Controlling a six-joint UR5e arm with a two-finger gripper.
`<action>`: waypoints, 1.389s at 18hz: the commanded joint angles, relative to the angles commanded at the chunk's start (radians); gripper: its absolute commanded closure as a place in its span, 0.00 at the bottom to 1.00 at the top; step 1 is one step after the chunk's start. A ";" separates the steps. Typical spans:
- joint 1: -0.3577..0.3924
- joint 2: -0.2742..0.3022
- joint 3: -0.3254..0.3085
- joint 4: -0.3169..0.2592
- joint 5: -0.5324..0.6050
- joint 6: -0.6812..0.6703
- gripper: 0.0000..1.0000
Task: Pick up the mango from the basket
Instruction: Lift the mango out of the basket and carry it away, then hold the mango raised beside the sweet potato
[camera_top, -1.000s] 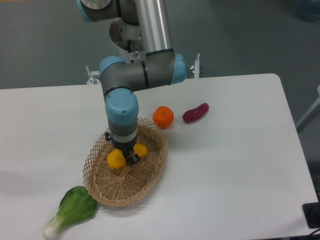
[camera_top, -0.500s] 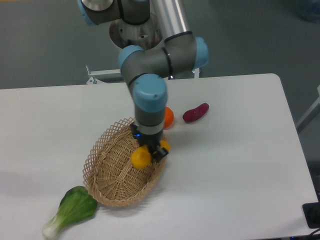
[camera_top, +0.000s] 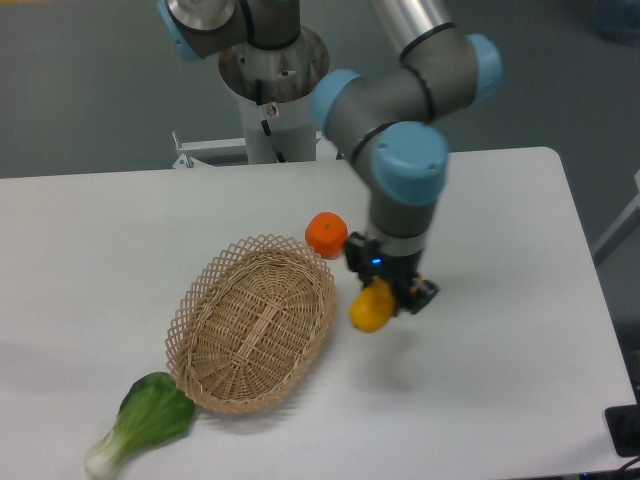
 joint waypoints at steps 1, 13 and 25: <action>0.020 -0.009 0.009 0.000 -0.001 0.017 0.61; 0.118 -0.126 0.123 0.003 0.080 0.184 0.59; 0.126 -0.146 0.127 0.017 0.078 0.193 0.59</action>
